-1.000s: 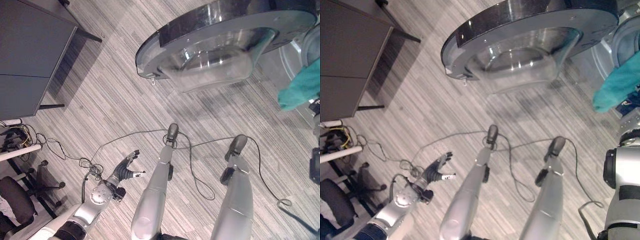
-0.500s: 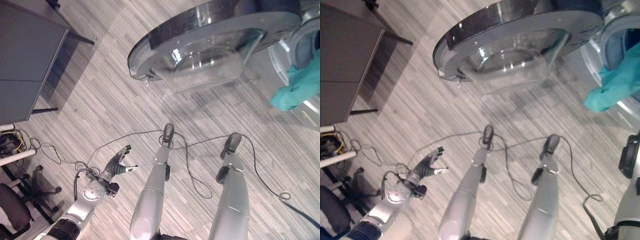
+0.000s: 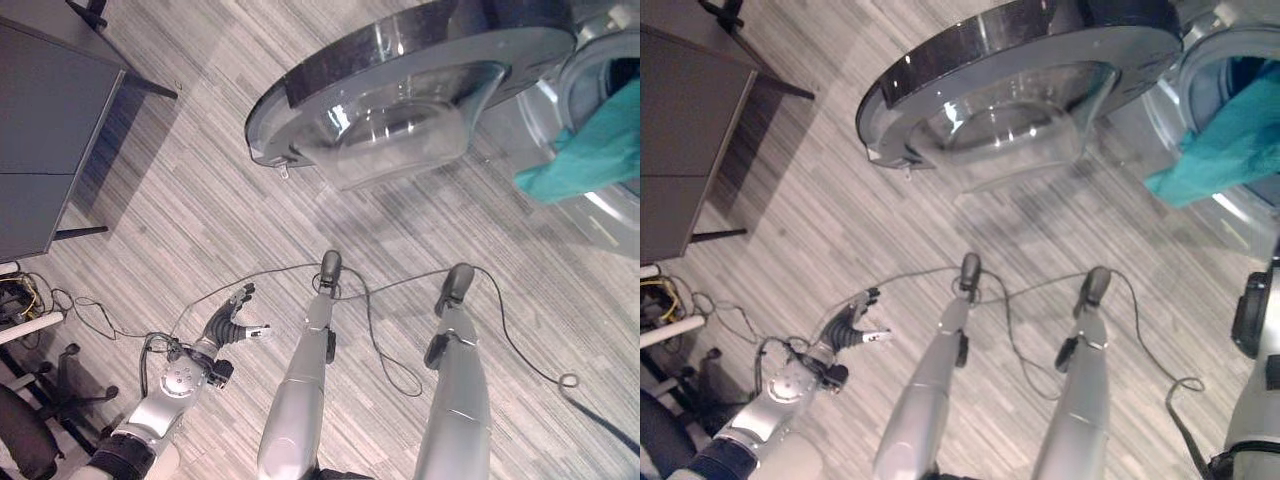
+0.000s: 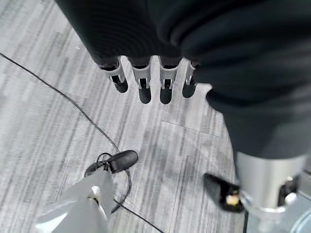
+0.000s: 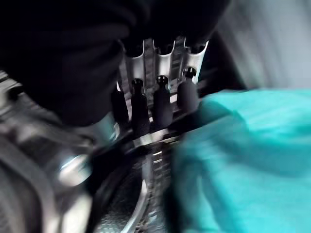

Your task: Grab the laundry basket,head to the washer,open it,put in the laundry and shut it.

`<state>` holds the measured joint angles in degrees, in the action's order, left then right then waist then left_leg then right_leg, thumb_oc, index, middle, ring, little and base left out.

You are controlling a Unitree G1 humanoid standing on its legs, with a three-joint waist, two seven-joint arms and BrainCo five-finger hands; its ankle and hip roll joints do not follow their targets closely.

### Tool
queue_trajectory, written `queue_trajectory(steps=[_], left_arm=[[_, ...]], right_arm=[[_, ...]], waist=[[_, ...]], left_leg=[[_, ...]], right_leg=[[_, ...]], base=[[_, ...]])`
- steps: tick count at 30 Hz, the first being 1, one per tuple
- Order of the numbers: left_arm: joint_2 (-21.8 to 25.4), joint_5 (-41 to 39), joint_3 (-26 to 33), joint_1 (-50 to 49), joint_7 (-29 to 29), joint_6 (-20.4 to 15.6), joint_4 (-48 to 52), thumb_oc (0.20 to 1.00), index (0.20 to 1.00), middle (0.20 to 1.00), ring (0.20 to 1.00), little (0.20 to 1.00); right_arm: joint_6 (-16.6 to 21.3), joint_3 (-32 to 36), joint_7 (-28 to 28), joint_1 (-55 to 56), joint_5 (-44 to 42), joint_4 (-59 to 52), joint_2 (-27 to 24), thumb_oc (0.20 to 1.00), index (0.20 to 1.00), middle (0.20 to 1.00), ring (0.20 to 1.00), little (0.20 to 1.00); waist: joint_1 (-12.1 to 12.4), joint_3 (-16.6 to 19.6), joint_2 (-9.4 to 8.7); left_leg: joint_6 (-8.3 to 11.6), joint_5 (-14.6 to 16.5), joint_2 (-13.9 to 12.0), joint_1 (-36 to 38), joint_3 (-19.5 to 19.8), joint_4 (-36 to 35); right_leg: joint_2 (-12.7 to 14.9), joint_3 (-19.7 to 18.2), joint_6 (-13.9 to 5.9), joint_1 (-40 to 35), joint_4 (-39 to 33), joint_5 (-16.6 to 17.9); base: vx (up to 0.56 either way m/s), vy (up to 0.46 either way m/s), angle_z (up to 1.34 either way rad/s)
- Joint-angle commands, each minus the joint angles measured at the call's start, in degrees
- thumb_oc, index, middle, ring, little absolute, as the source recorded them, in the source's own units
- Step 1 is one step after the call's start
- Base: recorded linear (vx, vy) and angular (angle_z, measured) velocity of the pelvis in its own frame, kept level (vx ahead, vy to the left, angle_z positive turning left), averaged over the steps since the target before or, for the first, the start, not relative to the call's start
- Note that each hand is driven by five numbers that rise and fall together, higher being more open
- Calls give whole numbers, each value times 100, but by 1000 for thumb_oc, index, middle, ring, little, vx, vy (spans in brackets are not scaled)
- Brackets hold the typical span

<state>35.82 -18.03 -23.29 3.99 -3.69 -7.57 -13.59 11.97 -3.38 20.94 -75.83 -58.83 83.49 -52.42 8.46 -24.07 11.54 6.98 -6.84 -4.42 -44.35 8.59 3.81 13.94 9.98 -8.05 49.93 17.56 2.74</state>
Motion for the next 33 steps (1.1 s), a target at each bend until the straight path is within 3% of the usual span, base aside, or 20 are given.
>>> queue_trajectory(steps=[1, 2, 3, 4, 6, 7, 9, 11, 14, 17, 20, 21, 22, 25, 26, 31, 32, 33], left_arm=[[30, -94, -173, -368, -70, -120, 35, 1000, 1000, 1000, 1000, 1000], [30, -94, -174, -368, -70, -120, 35, 1000, 1000, 1000, 1000, 1000], [-57, -67, -211, -326, -49, -115, -66, 1000, 1000, 1000, 1000, 1000], [-260, 43, -52, -276, -74, -193, -207, 1000, 1000, 1000, 1000, 1000], [-226, 48, -77, -295, -75, -201, -214, 1000, 1000, 1000, 1000, 1000], [-376, 207, -18, -291, -46, -214, -264, 1000, 1000, 1000, 1000, 1000], [-440, 406, -3, -309, -7, -260, -457, 1000, 1000, 1000, 1000, 1000], [-431, 426, -14, -296, -14, -301, -557, 1000, 1000, 1000, 1000, 1000], [-403, 441, -5, -274, -45, -327, -594, 1000, 1000, 1000, 1000, 1000], [-318, 413, -26, -330, -27, -320, -536, 1000, 1000, 1000, 1000, 1000], [-248, 358, -109, -386, 45, -302, -460, 1000, 1000, 1000, 1000, 1000], [-175, 315, -181, -404, 85, -289, -418, 1000, 1000, 1000, 1000, 1000], [-185, 309, -176, -395, 87, -284, -407, 1000, 1000, 1000, 1000, 1000], [-141, 259, -331, -367, 168, -270, -315, 1000, 1000, 1000, 1000, 1000], [-140, 261, -331, -369, 167, -272, -312, 1000, 1000, 1000, 1000, 1000], [-96, 172, -442, -303, 200, -271, -213, 1000, 1000, 1000, 1000, 1000], [-94, 172, -471, -283, 189, -275, -193, 1000, 1000, 1000, 1000, 1000], [-97, 160, -485, -274, 189, -277, -192, 1000, 1000, 1000, 1000, 1000]], right_arm=[[87, -320, -159, 251, -43, -411, -300, 1000, 1000, 1000, 1000, 1000], [87, -319, -158, 252, -43, -412, -300, 1000, 1000, 1000, 1000, 1000], [-65, -338, -391, 606, 167, -235, 118, 1000, 1000, 1000, 1000, 1000], [350, 69, -818, 1720, -31, -1216, 748, 1000, 1000, 1000, 1000, 1000], [357, 156, -769, 1856, 1, -1324, 786, 1000, 1000, 1000, 1000, 1000], [657, 362, -1086, 2493, -113, -2046, 1079, 1000, 1000, 1000, 1000, 1000], [897, 758, -1186, 3396, 85, -2675, 1424, 1000, 1000, 1000, 1000, 1000], [842, 815, -1181, 3659, 313, -2653, 1534, 1000, 1000, 1000, 1000, 1000], [722, 703, -1188, 3631, 559, -2301, 1504, 1000, 1000, 1000, 1000, 1000], [232, 216, -1319, 3352, 1196, -1408, 1341, 1000, 1000, 1000, 1000, 1000], [72, 32, -1355, 3027, 1326, -974, 1151, 1000, 1000, 1000, 1000, 1000], [-32, -84, -1313, 2803, 1466, -778, 995, 1000, 1000, 1000, 1000, 1000], [-35, -110, -1329, 2746, 1463, -733, 973, 1000, 1000, 1000, 1000, 1000], [-139, -351, -1310, 2223, 1546, -418, 725, 1000, 1000, 1000, 1000, 1000], [-138, -349, -1311, 2224, 1544, -418, 725, 1000, 1000, 1000, 1000, 1000], [-200, -572, -1243, 1748, 1628, -232, 578, 1000, 1000, 1000, 1000, 1000], [-180, -559, -1207, 1625, 1548, -232, 559, 1000, 1000, 1000, 1000, 1000], [-169, -549, -1198, 1591, 1505, -242, 547, 1000, 1000, 1000, 1000, 1000]], waist=[[116, 405, -21], [116, 405, -21], [122, 321, 23], [13, 212, 1], [36, 242, -28], [-73, 156, -26], [-183, 141, -88], [-231, 130, -119], [-252, 110, -124], [-224, 108, -77], [-177, 103, -16], [-107, 156, 28], [-105, 99, 44], [26, 150, 141], [29, 103, 146], [185, 155, 271], [236, 110, 316], [244, 157, 323]], left_leg=[[348, -247, -441, 39, 30, -448], [348, -247, -441, 39, 30, -448], [341, -246, -439, 19, 18, -414], [326, -234, -432, 21, 6, -394], [324, -235, -428, 28, 7, -395], [323, -229, -436, 25, 1, -393], [329, -213, -445, 43, 14, -369], [331, -204, -450, 38, 17, -340], [335, -207, -449, 29, 11, -329], [348, -243, -459, -7, -11, -351], [351, -263, -469, -14, -27, -364], [364, -154, -473, 56, -19, -411], [357, -270, -469, -17, -24, -376], [359, -186, -471, 46, -31, -458], [350, -299, -465, -22, -33, -420], [358, -218, -456, -30, -1, -538], [352, -358, -447, -148, 6, -525], [363, -242, -441, -94, 12, -575]], right_leg=[[308, -28, -312, 180, 382, -426], [308, -28, -312, 180, 382, -426], [305, -18, -304, 164, 379, -422], [286, -14, -300, 129, 357, -401], [290, -13, -302, 121, 355, -402], [277, -21, -303, 120, 352, -392], [278, -5, -297, 79, 353, -392], [288, -1, -298, 78, 359, -384], [293, -18, -301, 100, 375, -372], [283, -37, -301, 149, 385, -371], [283, -59, -308, 199, 423, -383], [295, -88, -365, 172, 466, -551], [294, -65, -313, 236, 460, -405], [321, -91, -377, 243, 538, -585], [322, -63, -326, 295, 525, -437], [356, -86, -385, 408, 692, -678], [348, -54, -328, 527, 709, -539], [346, -88, -380, 495, 752, -726]], base=[[0, 0, 0], [0, 0, 0], [0, 0, 0], [0, 0, 0], [0, 0, 0], [10, 0, 3], [6, -2, 2], [0, 0, 0], [-6, -6, -2], [0, 0, 0], [17, -9, -5], [-5, -9, -5], [0, 0, 0], [-1, 3, -1], [0, 0, 0], [30, -13, 6], [0, 0, 0], [0, 0, 0]])
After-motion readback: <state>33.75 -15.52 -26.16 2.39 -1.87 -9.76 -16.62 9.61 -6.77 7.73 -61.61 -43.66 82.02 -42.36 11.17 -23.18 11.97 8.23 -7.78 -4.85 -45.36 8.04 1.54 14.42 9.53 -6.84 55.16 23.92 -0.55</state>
